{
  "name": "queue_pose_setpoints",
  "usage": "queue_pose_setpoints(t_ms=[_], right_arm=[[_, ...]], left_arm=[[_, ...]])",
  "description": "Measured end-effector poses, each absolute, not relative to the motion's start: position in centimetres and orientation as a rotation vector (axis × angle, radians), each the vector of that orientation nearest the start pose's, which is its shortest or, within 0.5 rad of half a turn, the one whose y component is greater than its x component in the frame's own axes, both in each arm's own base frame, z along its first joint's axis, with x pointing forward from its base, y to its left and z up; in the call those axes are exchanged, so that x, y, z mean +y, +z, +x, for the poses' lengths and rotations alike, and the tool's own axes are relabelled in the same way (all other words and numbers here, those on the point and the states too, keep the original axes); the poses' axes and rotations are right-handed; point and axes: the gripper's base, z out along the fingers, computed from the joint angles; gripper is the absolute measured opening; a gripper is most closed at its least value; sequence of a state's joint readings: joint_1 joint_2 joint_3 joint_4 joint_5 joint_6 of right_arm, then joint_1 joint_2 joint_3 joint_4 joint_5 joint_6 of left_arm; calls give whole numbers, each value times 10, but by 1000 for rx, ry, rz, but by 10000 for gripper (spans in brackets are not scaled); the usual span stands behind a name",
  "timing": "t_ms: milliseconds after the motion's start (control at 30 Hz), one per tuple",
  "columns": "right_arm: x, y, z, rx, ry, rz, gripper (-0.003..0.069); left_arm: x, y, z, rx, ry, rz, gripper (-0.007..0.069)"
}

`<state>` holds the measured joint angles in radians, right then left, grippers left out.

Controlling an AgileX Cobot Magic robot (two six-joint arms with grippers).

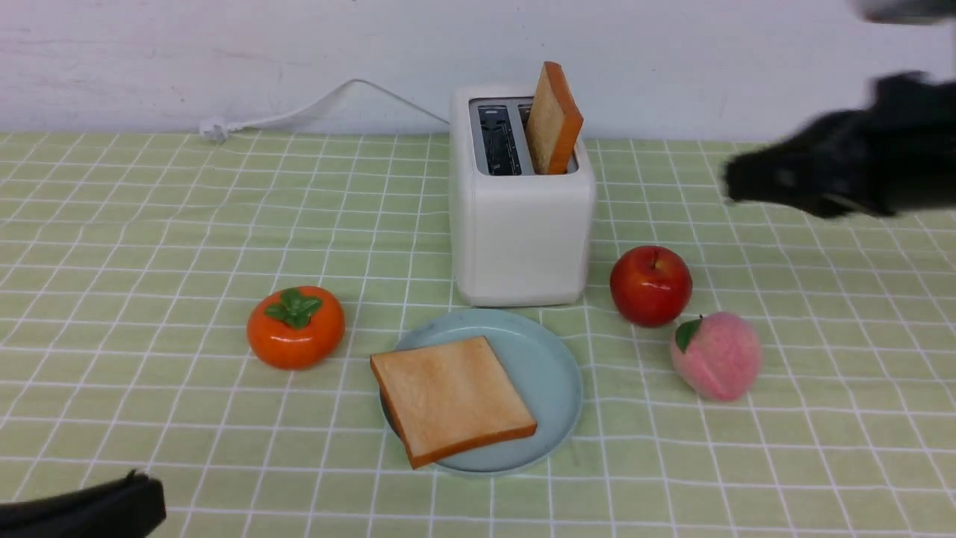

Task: Take toasted bread from bread machine on green coffee tablecloth place on plate.
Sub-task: 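Grasp the toast slice in the toaster and pull it up out of the slot with the right gripper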

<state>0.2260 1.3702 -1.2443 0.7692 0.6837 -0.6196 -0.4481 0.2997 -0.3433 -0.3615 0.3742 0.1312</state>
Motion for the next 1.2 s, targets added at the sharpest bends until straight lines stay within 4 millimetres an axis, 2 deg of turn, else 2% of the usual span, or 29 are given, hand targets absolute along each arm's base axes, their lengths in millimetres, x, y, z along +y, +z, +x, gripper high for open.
queue_pose_setpoints(t_ms=[33,67,133,167,200,233,267,333,433,467,500,600,700,733,767,800,833,933,1067,1200], right_arm=[[117,373,301,2074,611,-500,13],[120,375,303,2060,607,-500,18],[131,369,336,2052,579,-454,65],[132,366,341,2059,576,-445,71],[136,363,363,2059,586,-382,129],[137,359,367,2069,586,-376,146],[141,350,385,2082,596,-332,216],[146,348,403,2069,602,-303,316],[151,331,432,2048,579,-254,485],[151,330,433,2049,579,-254,494],[152,324,445,2028,563,-233,552],[154,312,460,2012,540,-204,594],[154,299,469,2007,514,-193,580],[155,292,474,2006,497,-196,545],[155,292,474,2007,496,-197,540],[157,289,475,2005,492,-201,486],[157,289,475,2005,493,-202,486],[160,289,474,2002,495,-213,349],[161,290,474,2002,521,-188,210],[162,291,474,2002,573,-138,136]], left_arm=[[-42,277,62,1773,-581,304,-13],[-42,277,61,1772,-581,304,-13],[-40,280,60,1723,-581,286,-13],[-40,281,61,1719,-580,284,-13],[-40,282,60,1711,-581,282,-13],[-40,282,60,1711,-581,282,-13],[-39,282,60,1711,-581,282,-13],[-39,282,60,1711,-581,282,-13],[-40,281,60,1712,-581,283,-13],[-40,281,60,1712,-581,283,-13],[-40,281,60,1712,-581,283,-13],[-40,281,60,1712,-581,283,-13],[-40,281,60,1712,-581,283,-13],[-40,281,60,1712,-581,283,-13],[-40,281,60,1712,-581,283,-13],[-40,281,60,1713,-581,283,-13],[-40,281,60,1713,-581,283,-13],[-40,281,60,1713,-581,283,-13],[-40,281,60,1713,-581,283,-13],[-40,281,60,1713,-580,284,-13]])
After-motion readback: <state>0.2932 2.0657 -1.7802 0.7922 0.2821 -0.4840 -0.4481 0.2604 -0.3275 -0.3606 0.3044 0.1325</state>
